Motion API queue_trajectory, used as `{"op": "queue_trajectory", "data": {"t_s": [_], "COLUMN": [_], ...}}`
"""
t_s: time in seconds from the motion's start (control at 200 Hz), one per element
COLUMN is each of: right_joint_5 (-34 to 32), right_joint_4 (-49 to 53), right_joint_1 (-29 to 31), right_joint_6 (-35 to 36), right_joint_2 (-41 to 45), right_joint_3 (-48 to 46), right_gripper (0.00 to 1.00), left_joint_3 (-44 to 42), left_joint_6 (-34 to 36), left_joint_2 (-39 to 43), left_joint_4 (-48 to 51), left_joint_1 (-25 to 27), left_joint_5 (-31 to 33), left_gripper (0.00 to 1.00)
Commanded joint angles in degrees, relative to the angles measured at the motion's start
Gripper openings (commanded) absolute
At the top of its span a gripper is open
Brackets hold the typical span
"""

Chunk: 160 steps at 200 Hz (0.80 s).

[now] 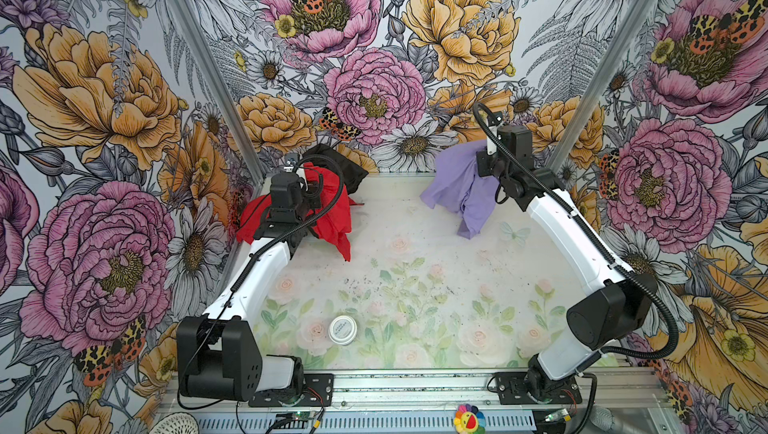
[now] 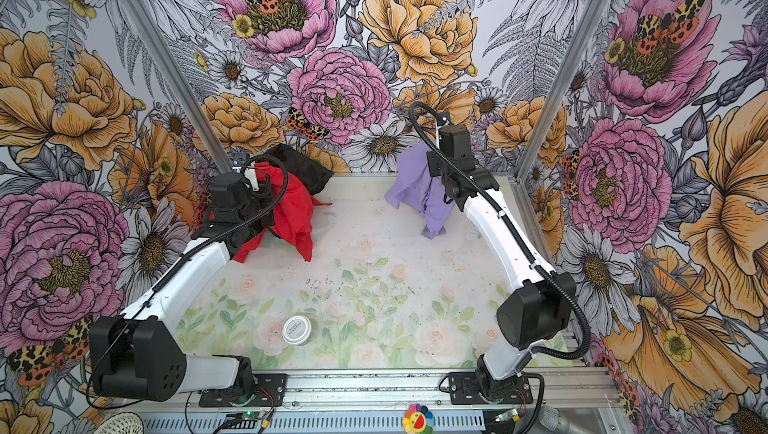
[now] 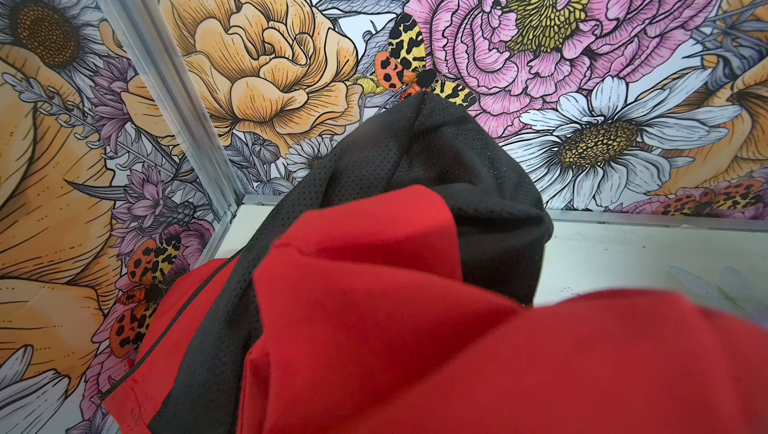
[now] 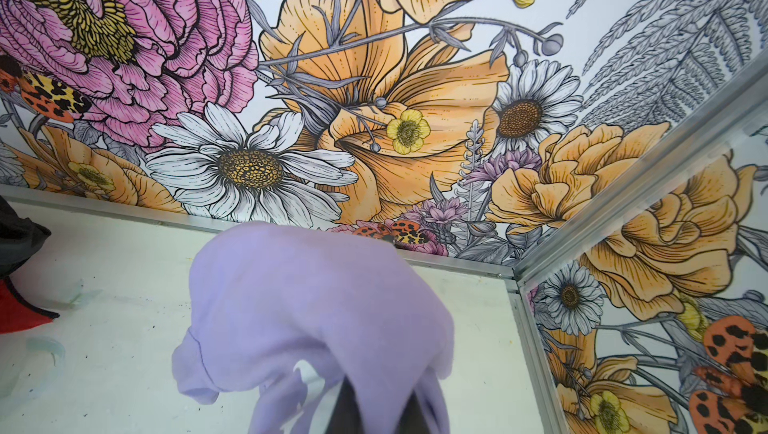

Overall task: Pick out a specific cloth from the pile
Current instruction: 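Lift the lavender T-shirt with the right gripper and carry it away from the pile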

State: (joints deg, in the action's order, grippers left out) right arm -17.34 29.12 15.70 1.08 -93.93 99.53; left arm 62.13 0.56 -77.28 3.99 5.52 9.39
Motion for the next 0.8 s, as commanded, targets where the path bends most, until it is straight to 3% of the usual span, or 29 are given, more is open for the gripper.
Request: {"op": "queue_trajectory", "data": {"t_s": [0.0,0.796], "right_joint_5": [-0.94,0.74], "right_joint_4": [-1.97,-2.05], "right_joint_1": [-1.53,-12.86], "right_joint_6": [0.73,0.63], "right_joint_2": [2.68,-1.01], "right_joint_3": [-0.45,-2.45], "right_gripper": [0.00,0.00], "left_joint_3": [-0.35,-0.43], "left_joint_6": [0.85,0.87], "left_joint_2": [1.29,1.33], "left_joint_4": [-4.14,-4.18], "left_joint_1": [0.55,0.63], "left_joint_5": [1.06,0.99], "left_gripper": [0.00,0.00]}}
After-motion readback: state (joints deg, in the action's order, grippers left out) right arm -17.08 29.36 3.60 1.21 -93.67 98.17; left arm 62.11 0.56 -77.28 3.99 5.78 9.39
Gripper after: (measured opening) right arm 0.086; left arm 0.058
